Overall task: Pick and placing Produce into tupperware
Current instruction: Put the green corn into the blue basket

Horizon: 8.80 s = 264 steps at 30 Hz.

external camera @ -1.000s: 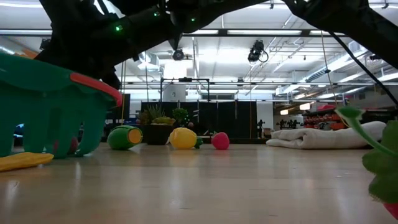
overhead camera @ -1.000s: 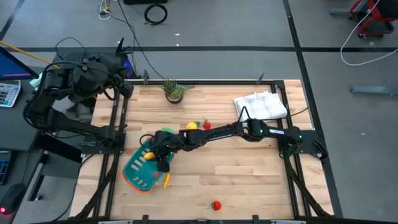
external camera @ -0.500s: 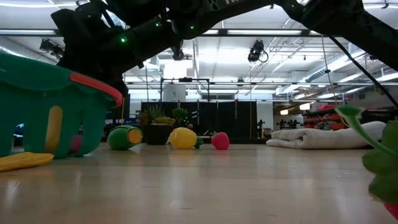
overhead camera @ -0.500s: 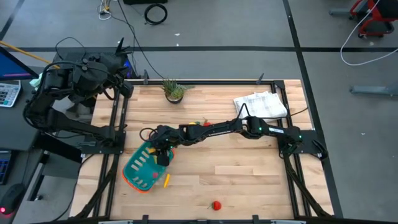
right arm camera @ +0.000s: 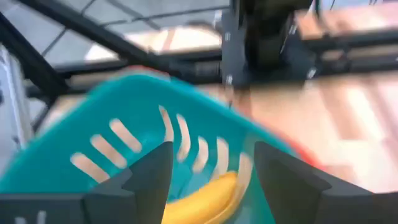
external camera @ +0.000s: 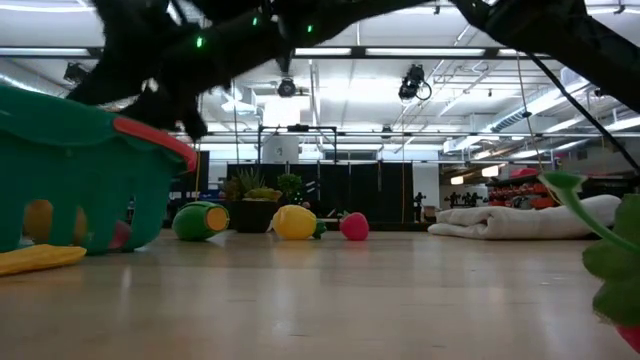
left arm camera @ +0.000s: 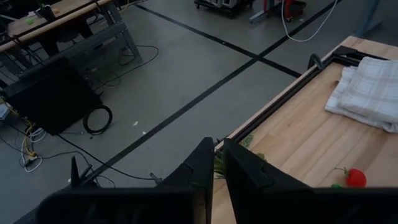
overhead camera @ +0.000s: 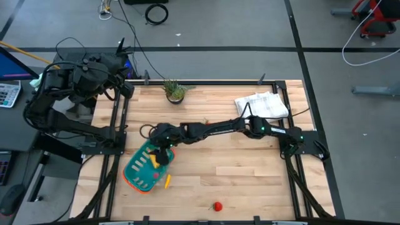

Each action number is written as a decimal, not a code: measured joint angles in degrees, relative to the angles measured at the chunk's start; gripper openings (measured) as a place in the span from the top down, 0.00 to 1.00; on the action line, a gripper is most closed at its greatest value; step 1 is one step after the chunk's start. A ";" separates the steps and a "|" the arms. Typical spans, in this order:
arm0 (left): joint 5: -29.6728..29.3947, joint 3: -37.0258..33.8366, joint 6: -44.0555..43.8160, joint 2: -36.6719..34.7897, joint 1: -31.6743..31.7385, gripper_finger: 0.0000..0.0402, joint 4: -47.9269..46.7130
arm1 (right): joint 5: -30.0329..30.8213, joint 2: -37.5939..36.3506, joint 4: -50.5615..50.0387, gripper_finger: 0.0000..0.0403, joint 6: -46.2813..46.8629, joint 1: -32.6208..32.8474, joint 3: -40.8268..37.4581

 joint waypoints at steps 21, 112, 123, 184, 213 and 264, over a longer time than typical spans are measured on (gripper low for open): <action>17.63 0.02 18.96 12.78 0.02 0.61 -14.39 | 12.81 -41.80 -32.47 0.49 -1.65 -0.09 0.27; 44.24 -34.76 45.52 39.71 1.81 0.38 16.36 | 30.32 -52.75 -60.14 0.49 11.15 4.40 -2.97; 43.80 -34.77 45.06 39.71 0.21 0.39 18.43 | 30.32 -52.75 -60.13 0.49 11.03 4.38 -2.95; 44.07 -34.82 24.23 43.50 -2.62 0.46 24.90 | 30.29 -52.75 -60.14 0.49 10.50 4.38 -2.95; 41.72 -16.93 24.00 41.94 -2.81 0.54 6.31 | 30.29 -52.75 -60.17 0.49 10.41 4.38 -2.95; 48.25 -45.66 -62.01 30.96 -36.85 0.60 17.51 | 29.35 -52.75 -60.58 0.49 9.43 4.38 -2.95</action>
